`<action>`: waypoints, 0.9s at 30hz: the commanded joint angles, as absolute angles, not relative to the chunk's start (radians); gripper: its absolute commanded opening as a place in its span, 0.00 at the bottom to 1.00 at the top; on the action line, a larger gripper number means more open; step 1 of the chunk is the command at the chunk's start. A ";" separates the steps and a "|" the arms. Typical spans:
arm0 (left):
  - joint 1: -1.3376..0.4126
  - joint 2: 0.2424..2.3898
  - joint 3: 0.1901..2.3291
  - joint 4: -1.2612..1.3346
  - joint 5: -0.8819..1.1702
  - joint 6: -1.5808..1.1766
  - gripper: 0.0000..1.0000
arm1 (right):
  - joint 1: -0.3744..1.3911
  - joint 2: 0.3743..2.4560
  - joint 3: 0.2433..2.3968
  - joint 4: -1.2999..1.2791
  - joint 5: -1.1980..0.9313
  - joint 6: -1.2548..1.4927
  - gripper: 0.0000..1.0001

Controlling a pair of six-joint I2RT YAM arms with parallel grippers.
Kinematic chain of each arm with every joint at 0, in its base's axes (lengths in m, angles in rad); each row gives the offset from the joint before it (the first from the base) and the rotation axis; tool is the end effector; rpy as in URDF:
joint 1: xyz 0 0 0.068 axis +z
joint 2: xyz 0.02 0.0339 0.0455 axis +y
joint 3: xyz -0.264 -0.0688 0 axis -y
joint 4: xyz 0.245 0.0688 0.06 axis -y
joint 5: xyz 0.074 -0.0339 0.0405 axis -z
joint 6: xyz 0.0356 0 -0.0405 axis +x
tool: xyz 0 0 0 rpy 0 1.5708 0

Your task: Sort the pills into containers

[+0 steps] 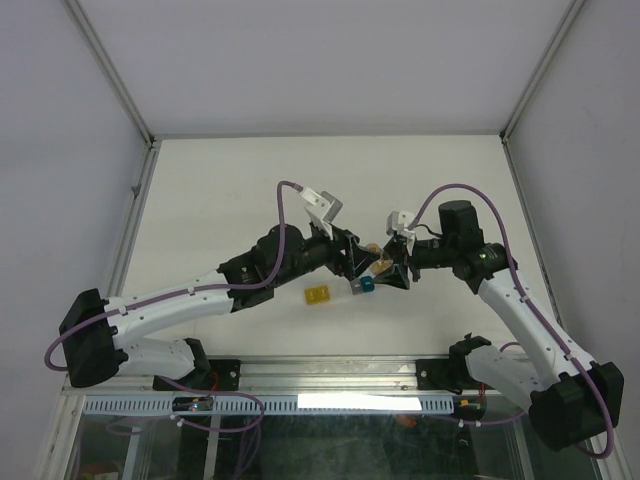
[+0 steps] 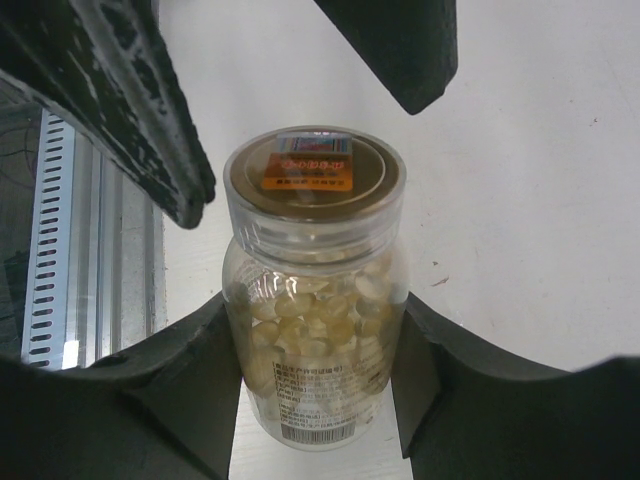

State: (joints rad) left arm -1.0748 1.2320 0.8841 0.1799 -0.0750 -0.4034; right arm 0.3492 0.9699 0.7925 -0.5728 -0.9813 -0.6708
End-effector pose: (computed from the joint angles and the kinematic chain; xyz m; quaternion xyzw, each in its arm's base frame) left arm 0.1408 -0.2547 0.3171 0.2286 0.7288 -0.4132 0.4959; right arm 0.1694 0.0932 0.2831 -0.5589 0.6141 0.3702 0.4165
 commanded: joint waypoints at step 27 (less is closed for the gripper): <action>-0.969 1.291 0.925 0.171 0.657 0.175 0.12 | 0.345 0.951 0.829 -0.529 -0.999 -0.659 0.00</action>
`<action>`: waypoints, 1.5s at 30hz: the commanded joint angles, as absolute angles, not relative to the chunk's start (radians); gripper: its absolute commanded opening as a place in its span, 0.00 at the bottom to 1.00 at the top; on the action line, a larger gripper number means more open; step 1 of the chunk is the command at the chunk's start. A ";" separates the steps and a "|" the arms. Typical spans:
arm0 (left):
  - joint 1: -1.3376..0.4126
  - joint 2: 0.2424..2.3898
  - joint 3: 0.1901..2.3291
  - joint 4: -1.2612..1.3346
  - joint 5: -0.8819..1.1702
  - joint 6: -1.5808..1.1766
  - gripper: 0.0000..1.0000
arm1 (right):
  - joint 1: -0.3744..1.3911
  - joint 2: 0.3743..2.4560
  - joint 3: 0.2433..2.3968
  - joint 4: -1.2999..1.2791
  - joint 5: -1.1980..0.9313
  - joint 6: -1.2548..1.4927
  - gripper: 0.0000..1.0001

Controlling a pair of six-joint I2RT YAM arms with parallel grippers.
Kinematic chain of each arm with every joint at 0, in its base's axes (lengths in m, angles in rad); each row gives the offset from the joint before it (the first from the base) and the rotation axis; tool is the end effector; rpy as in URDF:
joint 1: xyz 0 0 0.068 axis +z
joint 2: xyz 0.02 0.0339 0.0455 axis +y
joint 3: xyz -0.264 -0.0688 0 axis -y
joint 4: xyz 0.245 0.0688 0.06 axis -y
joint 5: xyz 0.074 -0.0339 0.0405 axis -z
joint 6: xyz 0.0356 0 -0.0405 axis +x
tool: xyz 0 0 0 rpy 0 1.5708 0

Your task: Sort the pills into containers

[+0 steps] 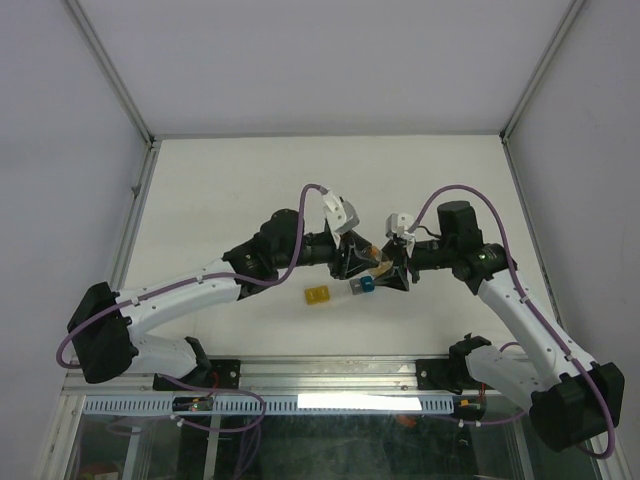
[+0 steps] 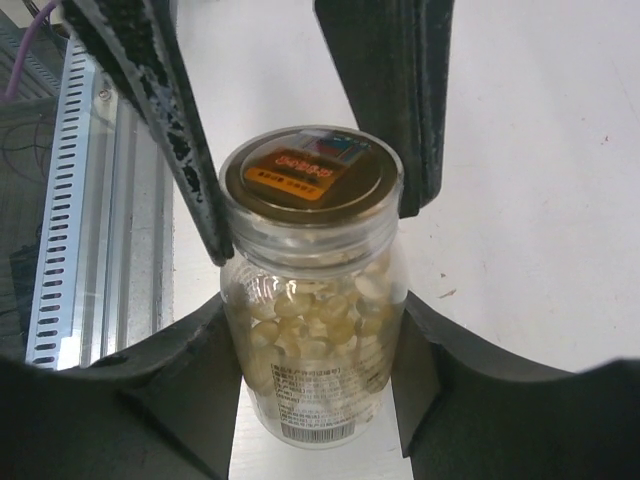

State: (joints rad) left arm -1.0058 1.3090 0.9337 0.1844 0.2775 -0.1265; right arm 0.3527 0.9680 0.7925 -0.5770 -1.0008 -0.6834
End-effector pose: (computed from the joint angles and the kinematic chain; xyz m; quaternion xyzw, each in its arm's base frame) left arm 0.1566 -0.2653 0.3140 0.4048 0.6538 -0.4282 0.4748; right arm 0.1680 0.0938 0.2836 -0.5644 0.6048 0.3767 0.4167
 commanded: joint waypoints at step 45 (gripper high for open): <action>-1.075 1.231 0.920 0.194 -0.026 -0.287 0.70 | 0.345 0.955 0.827 -0.531 -1.002 -0.662 0.00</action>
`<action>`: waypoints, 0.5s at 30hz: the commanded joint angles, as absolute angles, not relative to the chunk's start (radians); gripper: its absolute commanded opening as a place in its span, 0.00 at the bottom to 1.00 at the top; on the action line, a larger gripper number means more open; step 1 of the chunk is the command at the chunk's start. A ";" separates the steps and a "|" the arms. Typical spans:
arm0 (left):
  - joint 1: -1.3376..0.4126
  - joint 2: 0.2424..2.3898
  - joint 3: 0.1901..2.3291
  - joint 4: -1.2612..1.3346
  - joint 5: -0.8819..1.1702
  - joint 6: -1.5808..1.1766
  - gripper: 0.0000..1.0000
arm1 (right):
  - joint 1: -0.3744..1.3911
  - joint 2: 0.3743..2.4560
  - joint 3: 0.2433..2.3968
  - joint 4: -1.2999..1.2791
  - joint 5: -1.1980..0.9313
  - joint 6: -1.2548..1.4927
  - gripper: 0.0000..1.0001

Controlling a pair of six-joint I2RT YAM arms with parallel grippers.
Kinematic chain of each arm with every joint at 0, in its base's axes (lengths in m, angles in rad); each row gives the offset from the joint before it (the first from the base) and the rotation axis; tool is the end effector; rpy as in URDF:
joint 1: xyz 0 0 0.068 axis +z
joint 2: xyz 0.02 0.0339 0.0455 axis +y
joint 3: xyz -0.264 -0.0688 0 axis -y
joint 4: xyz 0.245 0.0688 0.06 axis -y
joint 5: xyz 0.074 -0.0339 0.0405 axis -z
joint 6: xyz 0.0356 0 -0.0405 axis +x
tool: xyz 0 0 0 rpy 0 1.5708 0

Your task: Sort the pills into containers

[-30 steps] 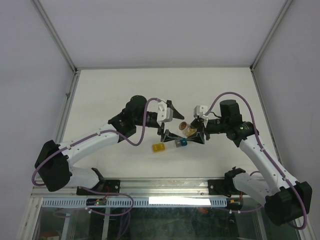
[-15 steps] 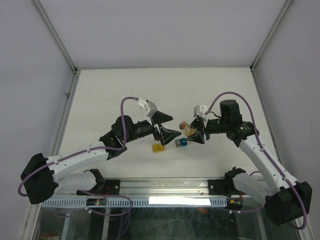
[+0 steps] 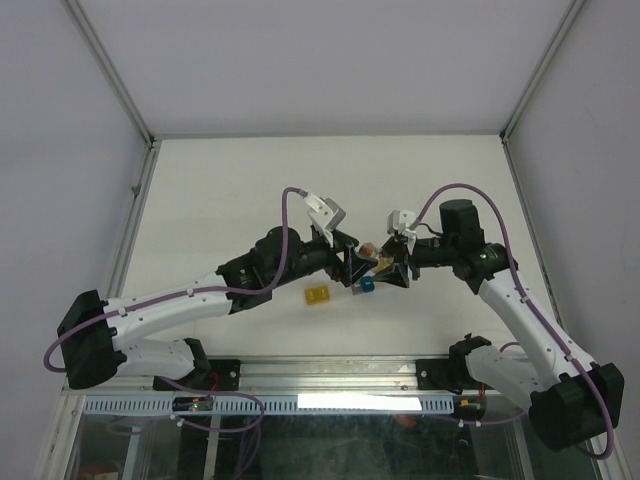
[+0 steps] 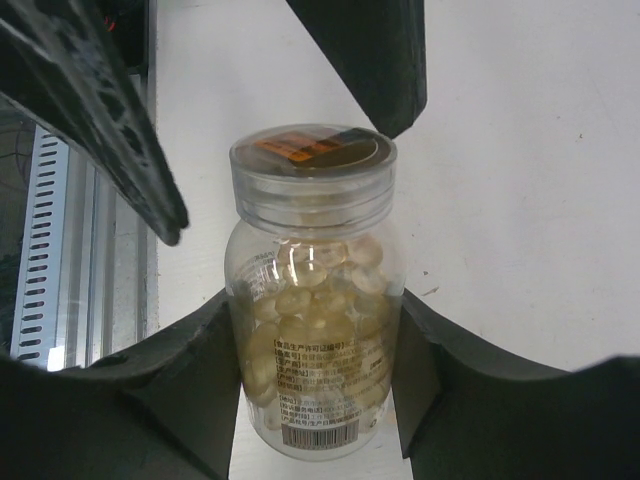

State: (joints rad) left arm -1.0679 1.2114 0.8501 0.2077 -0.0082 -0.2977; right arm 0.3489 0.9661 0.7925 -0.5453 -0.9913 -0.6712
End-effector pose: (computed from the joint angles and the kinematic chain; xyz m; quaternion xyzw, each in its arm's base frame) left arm 0.1380 -0.2503 0.3134 0.2827 0.7047 -0.4082 0.5068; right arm 0.1702 0.0936 0.2859 -0.5626 0.6032 0.3692 0.4282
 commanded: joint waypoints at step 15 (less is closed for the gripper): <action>-1.040 1.266 0.930 0.178 0.407 0.109 0.09 | 0.345 0.951 0.826 -0.531 -1.002 -0.660 0.00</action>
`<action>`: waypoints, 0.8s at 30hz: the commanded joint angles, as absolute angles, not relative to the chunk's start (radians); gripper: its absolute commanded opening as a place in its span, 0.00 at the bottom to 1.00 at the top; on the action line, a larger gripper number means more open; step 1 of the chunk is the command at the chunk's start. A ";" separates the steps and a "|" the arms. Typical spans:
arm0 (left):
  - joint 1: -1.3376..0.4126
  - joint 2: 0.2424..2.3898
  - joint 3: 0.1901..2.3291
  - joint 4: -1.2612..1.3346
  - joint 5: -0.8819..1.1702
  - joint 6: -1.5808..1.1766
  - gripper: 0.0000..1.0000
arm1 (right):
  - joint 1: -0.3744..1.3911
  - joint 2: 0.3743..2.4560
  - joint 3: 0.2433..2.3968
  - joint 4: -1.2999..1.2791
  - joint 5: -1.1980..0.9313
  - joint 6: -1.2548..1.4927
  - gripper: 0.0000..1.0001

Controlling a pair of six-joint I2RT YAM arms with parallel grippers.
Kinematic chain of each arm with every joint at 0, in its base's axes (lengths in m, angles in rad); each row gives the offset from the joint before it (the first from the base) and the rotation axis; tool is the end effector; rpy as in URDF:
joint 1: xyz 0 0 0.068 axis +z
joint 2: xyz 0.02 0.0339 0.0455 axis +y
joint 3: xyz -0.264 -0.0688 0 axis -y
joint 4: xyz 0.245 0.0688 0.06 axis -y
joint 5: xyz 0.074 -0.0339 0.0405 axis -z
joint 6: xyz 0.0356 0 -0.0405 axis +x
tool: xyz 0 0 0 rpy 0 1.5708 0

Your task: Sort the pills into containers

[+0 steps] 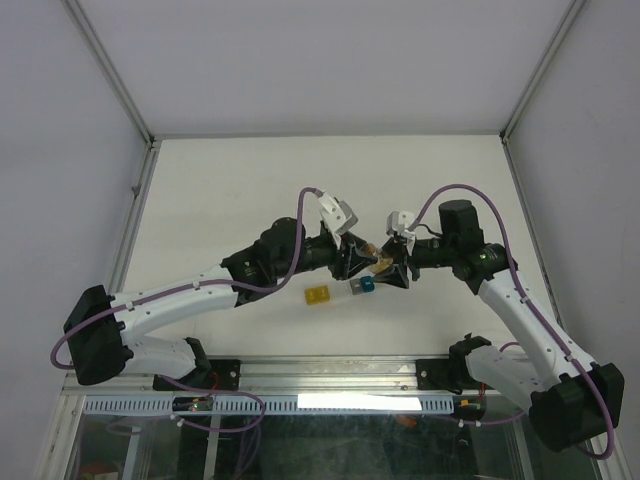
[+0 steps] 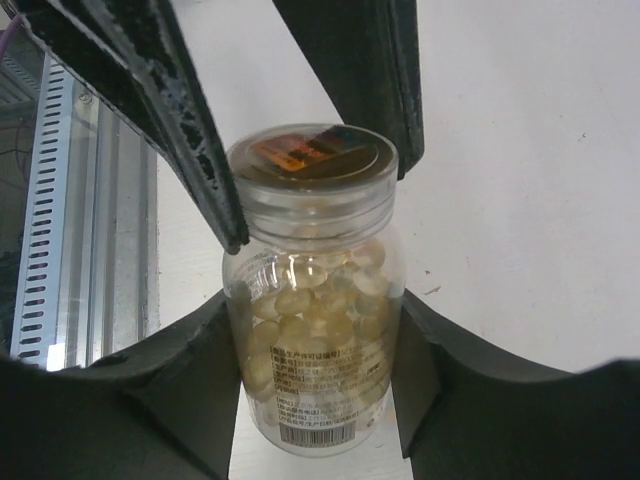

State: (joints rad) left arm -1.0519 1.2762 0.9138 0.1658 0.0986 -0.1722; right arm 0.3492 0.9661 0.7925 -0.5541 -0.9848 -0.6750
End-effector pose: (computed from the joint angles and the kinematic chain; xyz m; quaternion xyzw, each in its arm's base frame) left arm 0.1462 -0.2631 0.3140 0.3571 0.6853 -0.3952 0.4966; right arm 0.1698 0.0934 0.2851 -0.5626 0.6061 0.3672 0.4257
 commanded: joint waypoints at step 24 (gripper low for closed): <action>-0.955 1.268 0.936 0.285 0.316 -0.146 0.77 | 0.344 0.954 0.827 -0.529 -1.001 -0.661 0.00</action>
State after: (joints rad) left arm -0.9600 1.2362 0.8639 0.3077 0.3195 -0.0841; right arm 0.3481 0.9649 0.7925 -0.5522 -0.9878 -0.6712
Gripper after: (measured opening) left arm 0.798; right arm 0.545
